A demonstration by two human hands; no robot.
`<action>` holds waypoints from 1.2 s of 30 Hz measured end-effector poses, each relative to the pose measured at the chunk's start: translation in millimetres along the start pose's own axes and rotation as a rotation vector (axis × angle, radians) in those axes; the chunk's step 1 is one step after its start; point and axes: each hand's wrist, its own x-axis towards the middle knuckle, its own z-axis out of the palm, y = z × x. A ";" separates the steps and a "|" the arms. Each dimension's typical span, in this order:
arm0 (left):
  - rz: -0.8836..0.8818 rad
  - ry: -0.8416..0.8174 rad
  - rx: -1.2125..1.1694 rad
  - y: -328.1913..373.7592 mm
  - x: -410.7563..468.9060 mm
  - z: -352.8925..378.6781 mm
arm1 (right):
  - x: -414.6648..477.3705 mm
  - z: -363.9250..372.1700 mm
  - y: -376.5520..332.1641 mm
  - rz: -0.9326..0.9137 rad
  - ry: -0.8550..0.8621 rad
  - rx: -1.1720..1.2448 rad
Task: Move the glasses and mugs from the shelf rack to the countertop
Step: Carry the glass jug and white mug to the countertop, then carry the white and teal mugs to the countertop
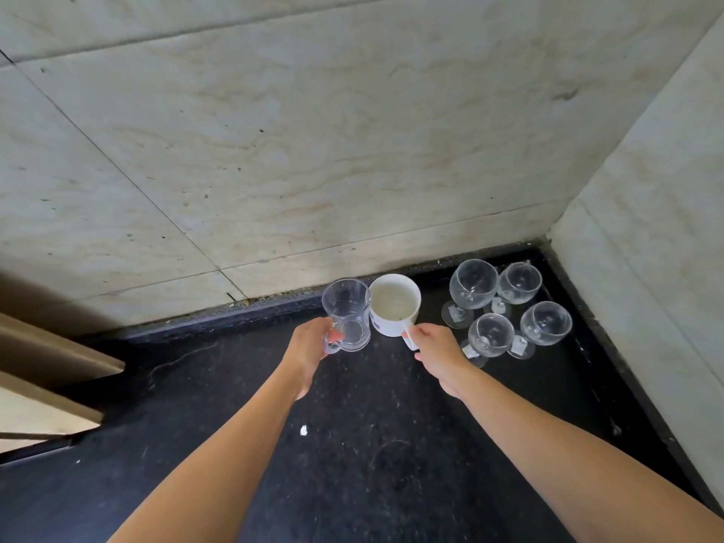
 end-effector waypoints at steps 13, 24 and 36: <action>0.083 0.185 0.331 -37.8 -31.5 -19.9 | -43.6 8.3 17.5 0.115 -0.004 -0.293; 0.094 0.413 0.623 -117.9 -204.6 -131.4 | -172.6 117.5 -46.4 -0.466 -0.414 -0.995; -0.042 0.808 0.700 -307.5 -476.0 -235.1 | -420.1 295.4 -4.4 -1.001 -0.791 -1.357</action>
